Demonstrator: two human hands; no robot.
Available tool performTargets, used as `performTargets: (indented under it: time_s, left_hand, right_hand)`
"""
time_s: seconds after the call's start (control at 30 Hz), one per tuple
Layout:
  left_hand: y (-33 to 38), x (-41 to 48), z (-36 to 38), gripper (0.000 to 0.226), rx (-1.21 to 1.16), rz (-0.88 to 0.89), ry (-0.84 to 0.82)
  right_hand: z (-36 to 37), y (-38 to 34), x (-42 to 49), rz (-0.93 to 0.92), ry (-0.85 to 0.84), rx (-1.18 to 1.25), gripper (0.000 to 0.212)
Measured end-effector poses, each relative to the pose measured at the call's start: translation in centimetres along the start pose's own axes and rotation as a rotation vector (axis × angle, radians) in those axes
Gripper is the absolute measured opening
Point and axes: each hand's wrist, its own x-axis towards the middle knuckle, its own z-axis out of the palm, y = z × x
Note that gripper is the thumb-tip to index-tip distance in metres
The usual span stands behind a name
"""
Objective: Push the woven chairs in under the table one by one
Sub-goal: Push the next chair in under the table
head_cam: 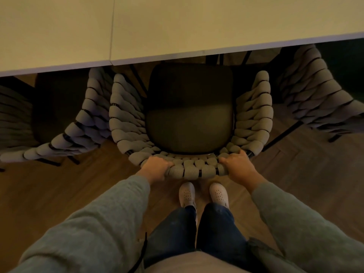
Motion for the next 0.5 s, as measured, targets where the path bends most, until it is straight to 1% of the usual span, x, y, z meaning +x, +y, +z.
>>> performTargets:
  time_s: [0.1,0.23,0.5]
  left_hand:
    - [1.2,0.7,-0.8,0.048,-0.015,0.001,0.04]
    - [2.8,2.1,-1.7,0.043,-0.078,-0.006,0.082]
    - [4.5,5.2,-4.4,0.047,-0.141,-0.022,0.123]
  right_hand:
    - [0.2,1.9,0.1,-0.003,-0.024,-0.033,0.025]
    - [-0.4,4.7,0.4,-0.017,-0.036,-0.084,0.031]
    - [-2.4,9.6,1.8,-0.04,-0.067,-0.149,0.035]
